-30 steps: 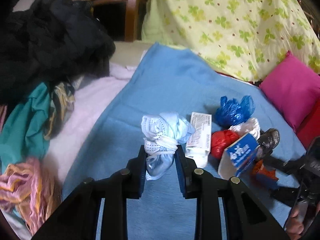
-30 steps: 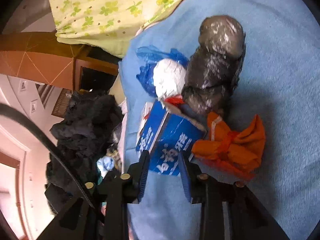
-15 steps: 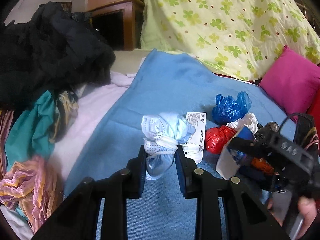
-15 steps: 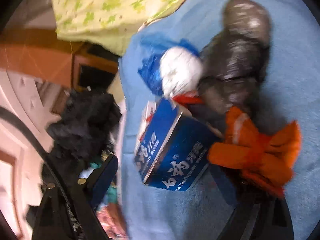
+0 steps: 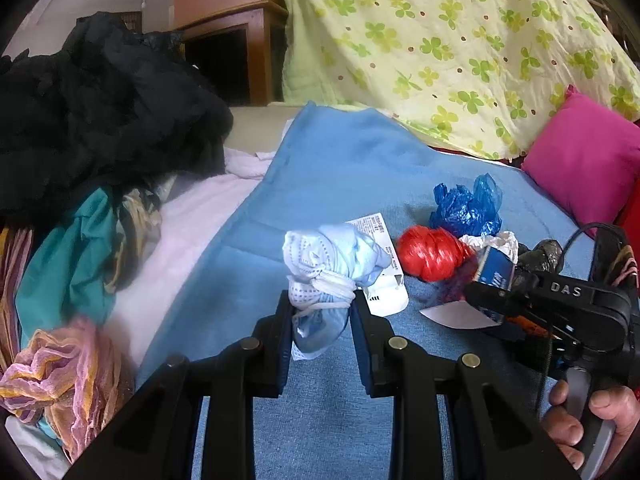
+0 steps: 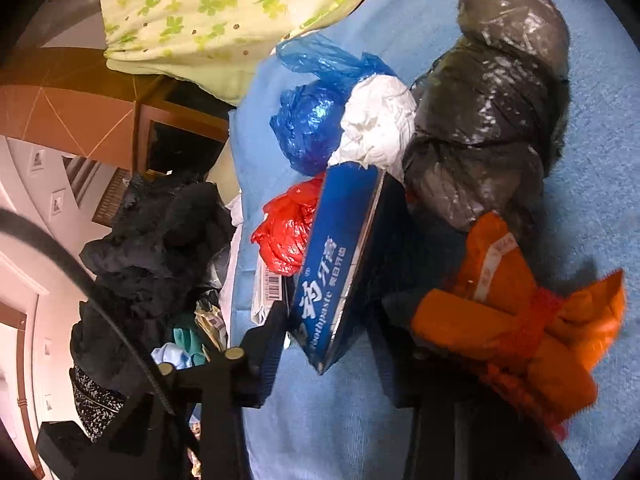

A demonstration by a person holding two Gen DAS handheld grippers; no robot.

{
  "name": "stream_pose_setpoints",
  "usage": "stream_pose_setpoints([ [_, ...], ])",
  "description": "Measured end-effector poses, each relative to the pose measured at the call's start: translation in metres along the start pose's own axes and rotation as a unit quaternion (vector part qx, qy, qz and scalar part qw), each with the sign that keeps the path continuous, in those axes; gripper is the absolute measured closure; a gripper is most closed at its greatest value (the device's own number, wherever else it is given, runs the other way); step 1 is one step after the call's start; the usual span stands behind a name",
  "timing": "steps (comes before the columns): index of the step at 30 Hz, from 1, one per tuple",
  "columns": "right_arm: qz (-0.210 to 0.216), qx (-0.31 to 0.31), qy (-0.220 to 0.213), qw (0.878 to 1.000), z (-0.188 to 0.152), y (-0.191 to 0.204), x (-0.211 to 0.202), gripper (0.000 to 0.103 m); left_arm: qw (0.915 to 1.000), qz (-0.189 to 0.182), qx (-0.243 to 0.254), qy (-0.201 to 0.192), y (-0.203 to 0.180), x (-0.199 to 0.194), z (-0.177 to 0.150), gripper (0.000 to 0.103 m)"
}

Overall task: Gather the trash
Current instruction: 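Lift the tissue and blue box over the red wastebasket and release both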

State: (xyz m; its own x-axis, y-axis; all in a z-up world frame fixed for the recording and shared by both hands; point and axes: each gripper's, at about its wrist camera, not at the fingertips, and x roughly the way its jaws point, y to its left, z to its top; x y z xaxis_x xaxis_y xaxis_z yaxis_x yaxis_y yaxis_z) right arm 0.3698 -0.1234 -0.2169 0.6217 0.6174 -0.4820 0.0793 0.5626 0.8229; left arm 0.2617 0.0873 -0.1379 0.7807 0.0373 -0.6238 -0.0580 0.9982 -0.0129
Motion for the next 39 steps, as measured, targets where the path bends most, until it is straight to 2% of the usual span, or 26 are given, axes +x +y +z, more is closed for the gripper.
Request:
stream_pose_setpoints([
  [5, 0.000, -0.009, -0.004, 1.000, -0.002, 0.000, -0.014, 0.061, 1.0000, -0.001, -0.003, -0.008, -0.001, -0.005, 0.001, 0.074],
  [11, 0.043, -0.039, 0.012, 0.998, -0.010, 0.013, -0.048, 0.061, 0.9995, -0.019, 0.000, -0.027, -0.004, -0.016, 0.005, 0.074],
  [14, 0.055, -0.066, 0.003, 0.996, -0.016, 0.021, -0.073, 0.061, 0.9985, -0.038, 0.002, -0.040, -0.009, -0.028, 0.004, 0.074],
  [18, 0.044, -0.124, -0.029, 0.991, -0.022, 0.033, -0.119, 0.061, 0.9971, -0.060, 0.014, -0.045, -0.025, -0.042, -0.003, 0.074],
  [22, 0.007, -0.217, -0.095, 0.972, -0.033, 0.049, -0.177, 0.061, 0.9940, -0.095, 0.032, -0.043, -0.052, -0.058, -0.016, 0.074],
  [26, -0.021, -0.267, -0.161, 0.950, -0.046, 0.052, -0.232, 0.061, 0.9870, -0.152, 0.042, -0.030, -0.083, -0.074, -0.027, 0.074],
  [28, -0.035, -0.279, -0.196, 0.939, -0.054, 0.047, -0.261, 0.061, 0.9796, -0.194, 0.049, -0.020, -0.107, -0.085, -0.031, 0.074],
  [32, -0.068, -0.276, -0.253, 0.925, -0.071, 0.027, -0.316, 0.060, 0.9649, -0.250, 0.079, -0.014, -0.156, -0.108, -0.029, 0.074],
  [39, -0.106, -0.236, -0.346, 0.902, -0.091, -0.020, -0.402, 0.058, 0.9250, -0.341, 0.165, -0.032, -0.259, -0.168, -0.014, 0.073],
])
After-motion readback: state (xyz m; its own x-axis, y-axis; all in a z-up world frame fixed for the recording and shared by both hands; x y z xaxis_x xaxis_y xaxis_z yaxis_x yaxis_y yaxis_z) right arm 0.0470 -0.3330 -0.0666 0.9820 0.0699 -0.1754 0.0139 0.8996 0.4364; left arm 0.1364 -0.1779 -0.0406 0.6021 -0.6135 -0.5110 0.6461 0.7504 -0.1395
